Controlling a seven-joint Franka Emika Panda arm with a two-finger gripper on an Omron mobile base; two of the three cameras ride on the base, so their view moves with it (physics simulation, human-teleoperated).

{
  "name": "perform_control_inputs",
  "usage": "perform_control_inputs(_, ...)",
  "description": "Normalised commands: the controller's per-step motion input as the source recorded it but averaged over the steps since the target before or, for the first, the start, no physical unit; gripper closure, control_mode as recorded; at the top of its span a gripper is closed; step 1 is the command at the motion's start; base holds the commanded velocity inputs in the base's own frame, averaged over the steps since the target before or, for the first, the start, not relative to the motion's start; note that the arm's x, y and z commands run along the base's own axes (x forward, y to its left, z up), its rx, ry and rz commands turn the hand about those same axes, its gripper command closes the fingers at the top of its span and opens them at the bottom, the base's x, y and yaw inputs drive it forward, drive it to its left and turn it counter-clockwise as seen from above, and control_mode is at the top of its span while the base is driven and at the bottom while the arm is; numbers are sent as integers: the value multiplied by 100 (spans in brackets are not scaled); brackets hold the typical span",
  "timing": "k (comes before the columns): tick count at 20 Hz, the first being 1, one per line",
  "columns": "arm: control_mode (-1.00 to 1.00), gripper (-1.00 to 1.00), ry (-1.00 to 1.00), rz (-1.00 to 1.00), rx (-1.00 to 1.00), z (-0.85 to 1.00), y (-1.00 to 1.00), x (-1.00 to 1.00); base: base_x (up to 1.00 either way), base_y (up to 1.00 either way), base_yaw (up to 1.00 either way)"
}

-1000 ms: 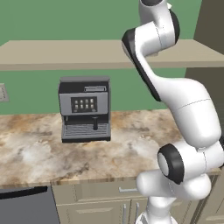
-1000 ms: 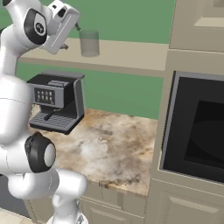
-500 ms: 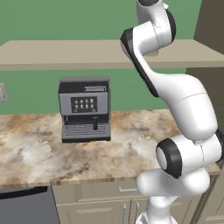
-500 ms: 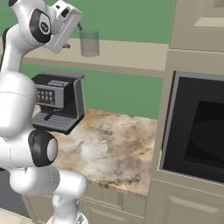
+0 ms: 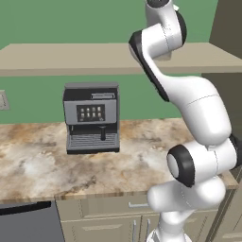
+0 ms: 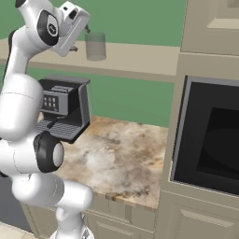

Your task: There is a bowl on the dining counter. Grab a lemon wedge from the fridge and place it in the bowl. Then get the liquor bottle and glass cup from the cabinet and place them next to the bowl.

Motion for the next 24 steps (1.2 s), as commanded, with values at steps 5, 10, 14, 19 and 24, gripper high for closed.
perform_control_inputs(5, -100, -100, 0, 0, 1, -2, -1, 18, 0, 0, 0)
perform_control_inputs(10, -100, -100, 0, 0, 1, -2, -2, 19, 0, 0, 0)
perform_control_inputs(14, -100, -100, 0, 0, 0, -2, -2, 18, 0, 0, 0)
perform_control_inputs(19, -100, -100, 0, 0, 0, -3, -1, 17, 0, 0, 0)
perform_control_inputs(24, -100, -100, 0, 0, 0, -3, 0, 17, 0, 0, 0)
